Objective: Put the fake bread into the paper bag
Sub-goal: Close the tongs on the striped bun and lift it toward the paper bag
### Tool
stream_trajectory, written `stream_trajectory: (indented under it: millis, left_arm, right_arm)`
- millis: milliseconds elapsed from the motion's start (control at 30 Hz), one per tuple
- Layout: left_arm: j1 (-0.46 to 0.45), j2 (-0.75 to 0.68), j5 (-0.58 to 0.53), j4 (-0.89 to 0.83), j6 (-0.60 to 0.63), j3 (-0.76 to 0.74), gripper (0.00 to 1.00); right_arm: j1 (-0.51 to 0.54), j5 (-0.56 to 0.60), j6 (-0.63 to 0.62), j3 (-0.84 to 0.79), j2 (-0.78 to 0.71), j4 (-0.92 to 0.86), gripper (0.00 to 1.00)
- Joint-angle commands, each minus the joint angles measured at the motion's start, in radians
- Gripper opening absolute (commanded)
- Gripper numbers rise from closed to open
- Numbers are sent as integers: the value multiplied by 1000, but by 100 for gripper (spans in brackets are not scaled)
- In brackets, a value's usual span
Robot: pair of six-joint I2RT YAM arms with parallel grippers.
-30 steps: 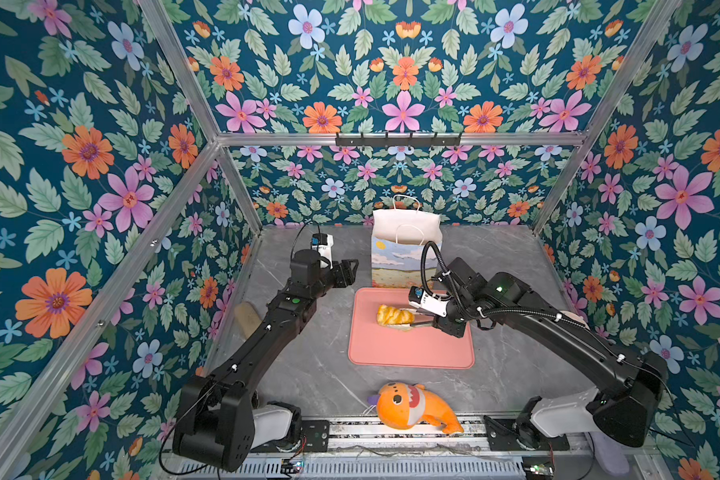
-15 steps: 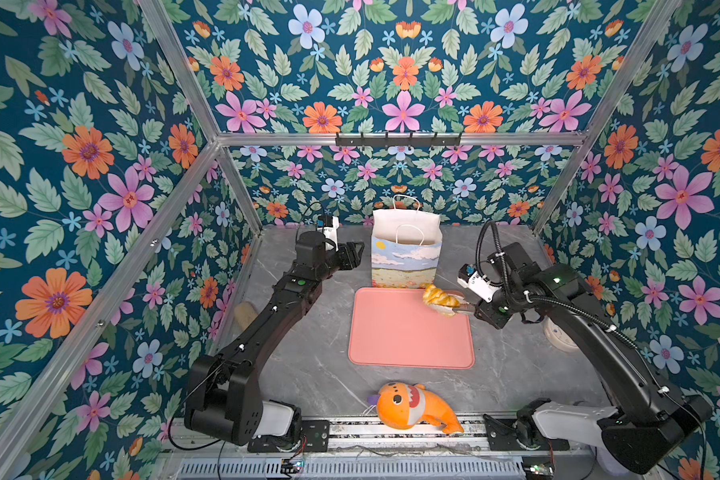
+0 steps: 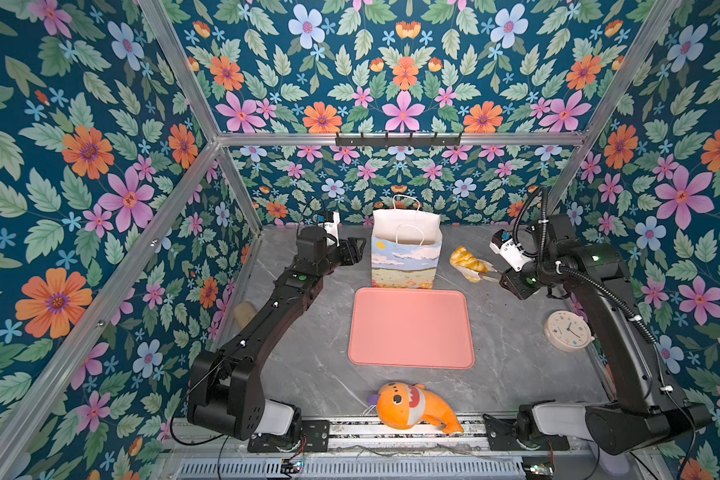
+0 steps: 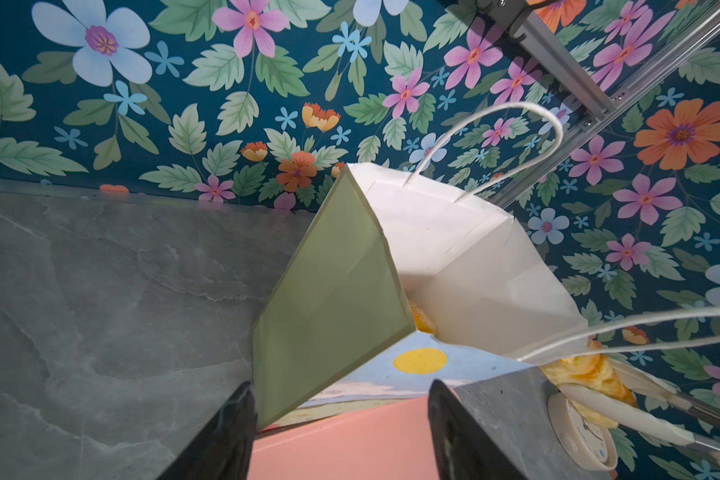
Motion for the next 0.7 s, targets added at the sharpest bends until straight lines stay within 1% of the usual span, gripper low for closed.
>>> stream_trajectory:
  millis: [0,200,367,433,533,667]
  left_arm:
    - [1,3,-7,-9,-2,14,66]
    - [1,8,-1,-19,-2,28,66]
    - [1,7,2,-20,-2,30,66]
    - [0,8,2,-23,-2,32,66]
    - [1,13,10,-35,2,44,66]
    - [0,28,18,-82,19,83,66]
  right_arm:
    - [-7,-15,-64,79,33,3,35]
    - [-8,-20,-112,266,123,-8,35]
    - [-8,-62,-150,408,204,-44,35]
    - [-8,-90,-171,453,227,-56,34]
    - [-8,-160,-205,497,248,-66,35]
    - [-9,-199,-229,579,289,-78,35]
